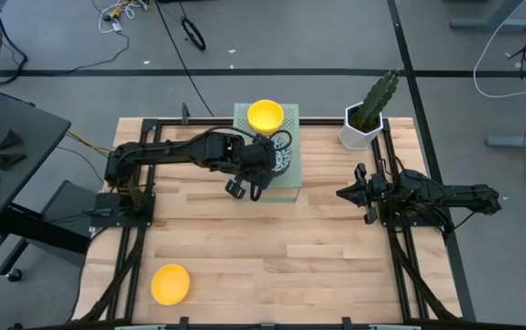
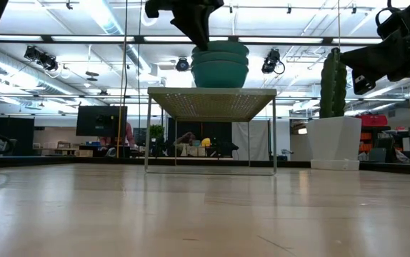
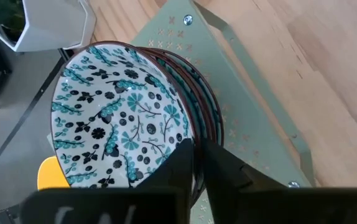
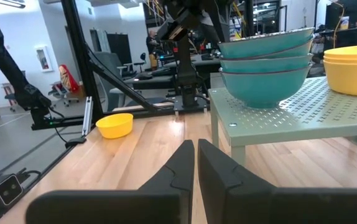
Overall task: Pick & Place Mini bowls
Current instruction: Stack the blue and white bowl on top of the other blue and white bowls on the shelf, then stack the yellow bowl on top of the other yellow bowls on the shelf
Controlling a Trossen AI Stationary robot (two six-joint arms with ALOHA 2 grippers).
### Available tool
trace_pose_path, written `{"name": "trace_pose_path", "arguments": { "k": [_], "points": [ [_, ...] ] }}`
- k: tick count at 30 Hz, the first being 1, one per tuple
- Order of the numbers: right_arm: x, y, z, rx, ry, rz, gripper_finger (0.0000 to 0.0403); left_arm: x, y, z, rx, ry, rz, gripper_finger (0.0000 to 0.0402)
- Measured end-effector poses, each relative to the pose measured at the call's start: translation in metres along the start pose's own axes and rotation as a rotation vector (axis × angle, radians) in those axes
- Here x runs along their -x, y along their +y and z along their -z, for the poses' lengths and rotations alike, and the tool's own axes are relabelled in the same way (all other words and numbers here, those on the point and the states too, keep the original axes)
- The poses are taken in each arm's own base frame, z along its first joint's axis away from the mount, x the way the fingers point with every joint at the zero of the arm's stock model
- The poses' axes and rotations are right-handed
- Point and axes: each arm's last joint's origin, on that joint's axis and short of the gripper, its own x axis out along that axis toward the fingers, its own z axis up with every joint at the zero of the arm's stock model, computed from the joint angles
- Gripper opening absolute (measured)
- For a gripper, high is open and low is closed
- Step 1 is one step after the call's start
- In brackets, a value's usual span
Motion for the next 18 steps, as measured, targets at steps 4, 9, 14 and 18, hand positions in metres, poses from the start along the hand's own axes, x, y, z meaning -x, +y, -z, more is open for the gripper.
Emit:
{"name": "trace_pose_path", "arguments": {
  "k": [4, 9, 14, 18],
  "points": [
    [0.000, 0.000, 0.000, 0.000, 0.000, 0.000, 0.0027, 0.000, 0.000, 0.000, -0.011, 0.003, -0.003, 0.0068],
    [0.000, 0.000, 0.000, 0.000, 0.000, 0.000, 0.0027, 0.000, -0.001, 0.000, -0.013, 0.008, -0.005, 0.0108],
    [0.000, 0.000, 0.000, 0.000, 0.000, 0.000, 0.0027, 0.003, 0.000, 0.001, -0.014, 0.023, -0.017, 0.0138],
    [0.000, 0.000, 0.000, 0.000, 0.000, 0.001, 0.0027, 0.014, 0.004, 0.002, -0.011, 0.022, -0.028, 0.0152]
  ]
}}
